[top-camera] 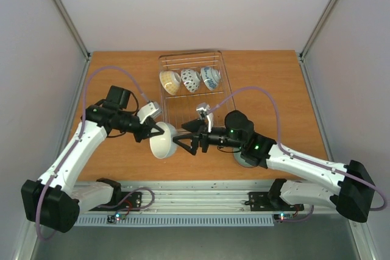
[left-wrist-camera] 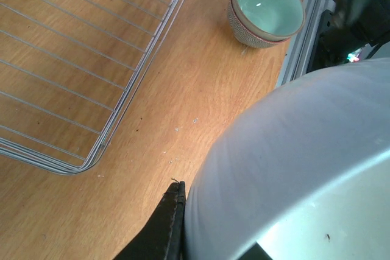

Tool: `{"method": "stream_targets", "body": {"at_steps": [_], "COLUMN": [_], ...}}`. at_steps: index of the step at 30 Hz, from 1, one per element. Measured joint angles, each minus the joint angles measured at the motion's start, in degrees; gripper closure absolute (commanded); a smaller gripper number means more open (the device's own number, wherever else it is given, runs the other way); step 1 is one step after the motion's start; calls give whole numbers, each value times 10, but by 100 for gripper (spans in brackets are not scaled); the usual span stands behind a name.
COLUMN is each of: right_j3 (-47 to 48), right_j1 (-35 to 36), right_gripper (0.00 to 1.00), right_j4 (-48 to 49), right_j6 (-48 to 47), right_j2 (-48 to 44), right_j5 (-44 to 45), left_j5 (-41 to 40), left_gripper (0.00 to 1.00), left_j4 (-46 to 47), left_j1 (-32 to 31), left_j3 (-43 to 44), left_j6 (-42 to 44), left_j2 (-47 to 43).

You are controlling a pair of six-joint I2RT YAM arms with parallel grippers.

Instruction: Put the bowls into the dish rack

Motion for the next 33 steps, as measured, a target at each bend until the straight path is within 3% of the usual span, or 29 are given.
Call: {"method": "stream_targets", "body": {"at_steps": [7, 33], "right_j3": [0, 0], "right_j1": [-1, -3], "right_gripper": [1, 1], "right_j4": [92, 66], "right_j6": [79, 113], "right_j2": [65, 106], "right_j5": [-64, -43], "left_j5": [-18, -38], "left_gripper": [99, 99], "left_j4": [5, 14], "left_j1": [0, 1], "left_j3": [-10, -11], "left_j6": [-3, -15], "left_j2": [0, -3]}}
